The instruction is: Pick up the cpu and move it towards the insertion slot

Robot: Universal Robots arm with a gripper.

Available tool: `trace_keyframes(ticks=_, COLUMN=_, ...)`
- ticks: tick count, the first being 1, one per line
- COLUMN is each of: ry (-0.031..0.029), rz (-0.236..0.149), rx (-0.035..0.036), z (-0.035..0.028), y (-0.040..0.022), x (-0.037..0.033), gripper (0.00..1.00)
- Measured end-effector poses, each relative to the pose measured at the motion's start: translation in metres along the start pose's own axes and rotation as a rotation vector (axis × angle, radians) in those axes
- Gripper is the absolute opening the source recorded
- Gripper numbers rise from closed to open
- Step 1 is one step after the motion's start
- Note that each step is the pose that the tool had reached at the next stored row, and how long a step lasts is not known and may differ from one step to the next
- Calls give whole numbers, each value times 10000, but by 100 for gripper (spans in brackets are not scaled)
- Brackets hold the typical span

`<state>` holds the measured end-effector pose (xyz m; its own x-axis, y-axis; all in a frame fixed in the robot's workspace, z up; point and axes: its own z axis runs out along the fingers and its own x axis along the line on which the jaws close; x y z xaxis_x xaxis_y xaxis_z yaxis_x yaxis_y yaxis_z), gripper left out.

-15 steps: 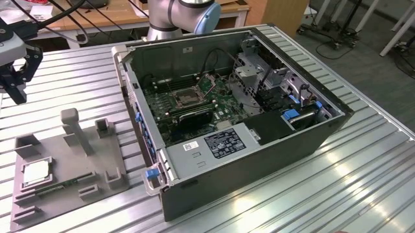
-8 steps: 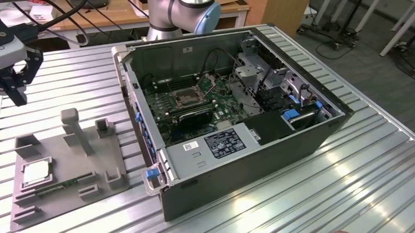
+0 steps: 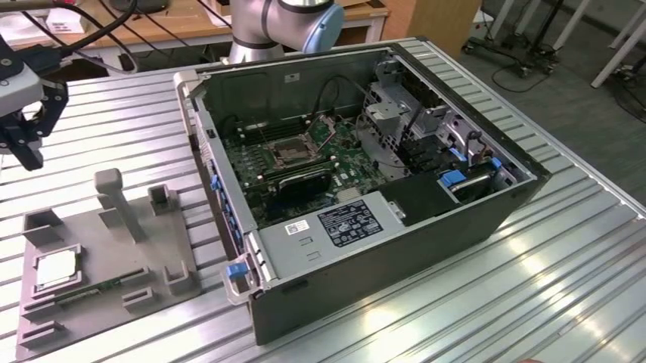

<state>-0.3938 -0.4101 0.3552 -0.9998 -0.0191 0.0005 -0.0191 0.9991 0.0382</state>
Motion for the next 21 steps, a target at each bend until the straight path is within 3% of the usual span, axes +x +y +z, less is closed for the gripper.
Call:
trace_keyframes(ticks=10, ry=0, rz=0, rx=1, z=167, y=-29, x=18, gripper=11)
trace_keyframes(ticks=15, ry=0, rz=0, rx=1, z=179, y=-30, x=18, gripper=11)
trace_keyframes(ticks=21, ry=-1, rz=-1, rx=0, z=274, y=-35, x=26, gripper=11)
